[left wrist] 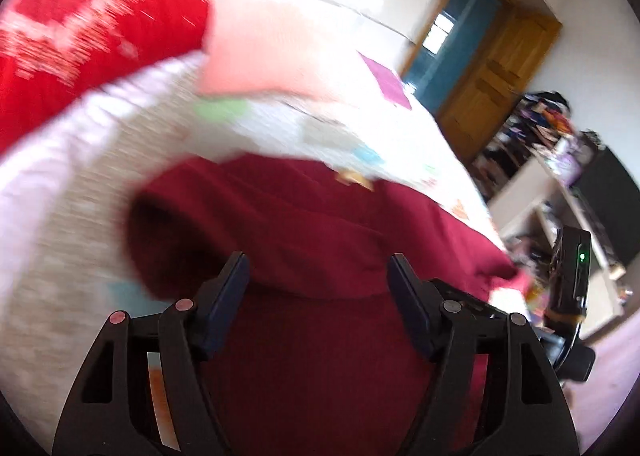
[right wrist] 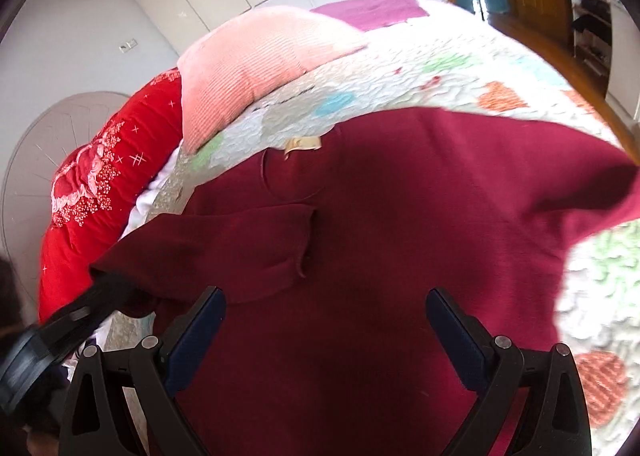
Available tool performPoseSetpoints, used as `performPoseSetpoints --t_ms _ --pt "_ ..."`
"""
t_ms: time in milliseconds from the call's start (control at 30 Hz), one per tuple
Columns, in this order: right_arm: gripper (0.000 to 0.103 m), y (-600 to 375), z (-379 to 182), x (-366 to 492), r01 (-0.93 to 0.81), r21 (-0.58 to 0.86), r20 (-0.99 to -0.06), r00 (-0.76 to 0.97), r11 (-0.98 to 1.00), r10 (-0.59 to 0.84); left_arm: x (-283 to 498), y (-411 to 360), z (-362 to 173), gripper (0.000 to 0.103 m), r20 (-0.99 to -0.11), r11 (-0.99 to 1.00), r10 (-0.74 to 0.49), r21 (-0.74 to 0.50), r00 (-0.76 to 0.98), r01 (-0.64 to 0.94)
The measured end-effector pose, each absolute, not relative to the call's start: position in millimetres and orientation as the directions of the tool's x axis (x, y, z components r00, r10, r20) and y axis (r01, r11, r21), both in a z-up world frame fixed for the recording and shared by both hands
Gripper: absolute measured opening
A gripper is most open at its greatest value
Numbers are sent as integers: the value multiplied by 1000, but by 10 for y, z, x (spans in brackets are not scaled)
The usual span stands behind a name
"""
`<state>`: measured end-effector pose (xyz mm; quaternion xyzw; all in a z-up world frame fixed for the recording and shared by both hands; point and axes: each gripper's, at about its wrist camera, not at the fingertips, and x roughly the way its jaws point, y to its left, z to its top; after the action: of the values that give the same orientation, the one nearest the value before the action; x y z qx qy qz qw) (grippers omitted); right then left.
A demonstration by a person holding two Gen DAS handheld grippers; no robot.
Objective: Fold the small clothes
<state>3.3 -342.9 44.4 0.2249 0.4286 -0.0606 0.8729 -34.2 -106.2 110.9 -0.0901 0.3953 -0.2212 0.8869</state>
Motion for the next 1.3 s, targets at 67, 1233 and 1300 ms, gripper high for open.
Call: performPoseSetpoints --t_ms 67,1233,1300 --pt "100 -3380 381 151 291 330 -785 612 898 90 -326 -847 1119 72 -657 929 -371 -254 656 270" --pt "30 -4380 662 262 413 -81 -750 574 907 -329 -210 -830 539 72 -764 970 -237 -145 601 197" --pt "52 -4197 894 218 352 6 -707 664 936 -245 -126 -803 435 72 -782 975 -213 -132 585 177"
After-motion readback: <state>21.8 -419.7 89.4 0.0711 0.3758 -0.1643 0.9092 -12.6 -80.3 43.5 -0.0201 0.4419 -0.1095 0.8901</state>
